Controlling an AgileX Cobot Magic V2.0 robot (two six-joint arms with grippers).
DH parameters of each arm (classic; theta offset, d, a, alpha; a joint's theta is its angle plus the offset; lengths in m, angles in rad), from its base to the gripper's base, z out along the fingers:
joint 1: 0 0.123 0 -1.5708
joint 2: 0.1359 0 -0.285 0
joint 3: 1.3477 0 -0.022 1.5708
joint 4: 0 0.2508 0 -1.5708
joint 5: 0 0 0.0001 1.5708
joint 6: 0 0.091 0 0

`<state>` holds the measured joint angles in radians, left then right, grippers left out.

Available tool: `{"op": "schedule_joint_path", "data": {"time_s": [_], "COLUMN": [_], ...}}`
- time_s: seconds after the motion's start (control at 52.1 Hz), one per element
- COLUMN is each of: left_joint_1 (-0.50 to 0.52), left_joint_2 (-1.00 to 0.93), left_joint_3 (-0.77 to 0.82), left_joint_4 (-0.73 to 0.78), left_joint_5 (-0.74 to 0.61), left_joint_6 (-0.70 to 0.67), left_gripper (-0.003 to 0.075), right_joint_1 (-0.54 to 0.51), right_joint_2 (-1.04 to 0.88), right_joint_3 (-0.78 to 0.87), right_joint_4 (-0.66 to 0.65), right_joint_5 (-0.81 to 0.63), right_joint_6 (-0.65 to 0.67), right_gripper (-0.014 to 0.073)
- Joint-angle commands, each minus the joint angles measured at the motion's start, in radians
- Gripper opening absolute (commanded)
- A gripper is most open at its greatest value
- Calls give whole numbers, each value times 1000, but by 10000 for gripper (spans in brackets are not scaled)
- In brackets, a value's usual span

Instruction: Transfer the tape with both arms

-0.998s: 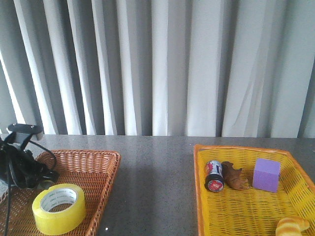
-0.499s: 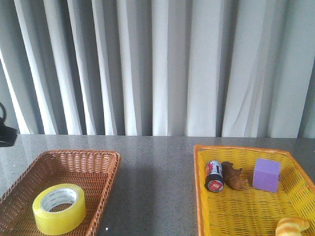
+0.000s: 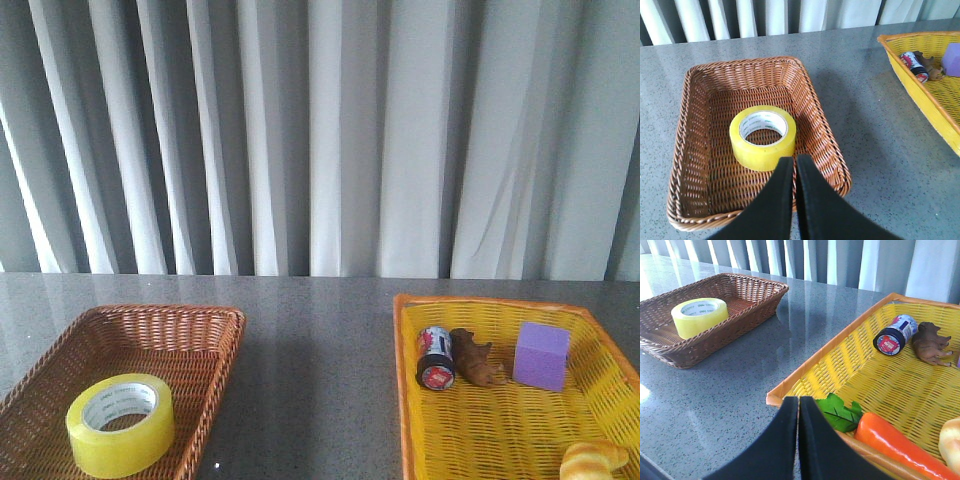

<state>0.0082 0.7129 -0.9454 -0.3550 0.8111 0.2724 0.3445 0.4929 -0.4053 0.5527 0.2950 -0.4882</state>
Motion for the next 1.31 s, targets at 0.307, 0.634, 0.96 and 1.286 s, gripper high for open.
{"op": "schedule_joint_path", "data": {"time_s": [0.307,0.634,0.96,1.286], "left_joint_1": [0,0,0,0], "left_joint_2": [-195,-195,-195,-426], "left_joint_3": [171,171,171,505], "left_joint_4": [-132,-135,-85,-40], "left_joint_5": [-223,-212,-212,-484], "left_joint_6": [1,1,1,2], "left_gripper": [-8,-7,-7,-7], "right_joint_1": [-5,-5,-5,-5], "right_joint_2": [3,3,3,3], "right_joint_3": [-25,-25,-25,-25], "right_joint_4": [14,14,14,14], "right_joint_5": [-62,-62,-62,-62], "right_joint_6": [5,5,5,5], "right_gripper": [-5,-5,-5,-5]}}
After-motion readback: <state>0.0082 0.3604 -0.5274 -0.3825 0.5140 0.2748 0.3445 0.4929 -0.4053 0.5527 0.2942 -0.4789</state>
